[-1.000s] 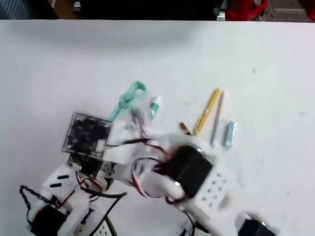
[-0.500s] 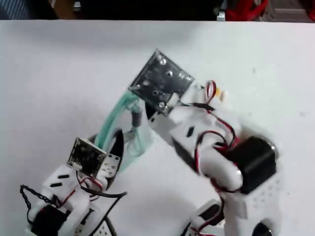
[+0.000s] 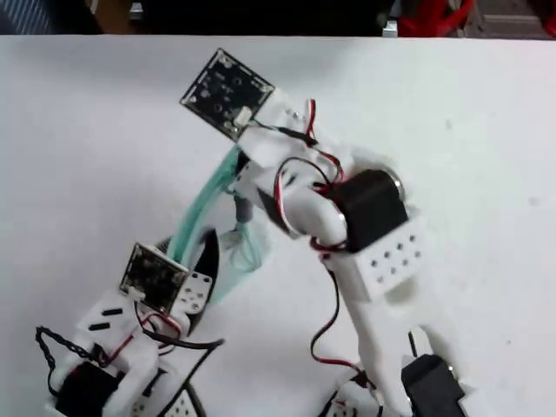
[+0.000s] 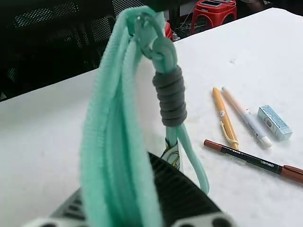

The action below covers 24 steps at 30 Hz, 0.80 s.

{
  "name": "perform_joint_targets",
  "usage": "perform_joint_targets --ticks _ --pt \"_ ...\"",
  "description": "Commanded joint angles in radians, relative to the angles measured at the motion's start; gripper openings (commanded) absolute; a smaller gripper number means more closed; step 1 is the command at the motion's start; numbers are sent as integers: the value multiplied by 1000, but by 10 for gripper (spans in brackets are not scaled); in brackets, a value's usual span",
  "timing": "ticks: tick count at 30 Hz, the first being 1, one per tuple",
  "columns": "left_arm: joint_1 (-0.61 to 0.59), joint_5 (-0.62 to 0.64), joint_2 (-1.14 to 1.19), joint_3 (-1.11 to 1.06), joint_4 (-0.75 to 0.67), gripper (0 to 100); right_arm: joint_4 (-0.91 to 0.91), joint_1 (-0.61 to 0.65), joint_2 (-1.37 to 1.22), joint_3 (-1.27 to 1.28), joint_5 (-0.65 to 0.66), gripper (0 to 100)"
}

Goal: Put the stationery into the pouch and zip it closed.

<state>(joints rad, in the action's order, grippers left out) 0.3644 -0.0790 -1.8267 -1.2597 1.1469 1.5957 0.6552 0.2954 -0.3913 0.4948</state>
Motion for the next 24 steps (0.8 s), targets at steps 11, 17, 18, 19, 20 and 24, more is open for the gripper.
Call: perform_joint_targets --ticks 11,17,18,19,20,24 --pt "-10 -8 2 -17 2 23 81 130 128 183 3 208" --pt "-10 -8 2 -17 2 23 -96 65 194 390 -2 208" --pt "-10 -8 2 -17 2 23 -122 65 203 423 -2 207" --pt "-10 -8 2 -17 2 23 -147 65 213 453 -2 206" --pt "-10 -8 2 -17 2 23 -174 67 220 479 -2 204" --pt "-10 -8 2 -17 2 23 -277 76 249 514 -2 115"
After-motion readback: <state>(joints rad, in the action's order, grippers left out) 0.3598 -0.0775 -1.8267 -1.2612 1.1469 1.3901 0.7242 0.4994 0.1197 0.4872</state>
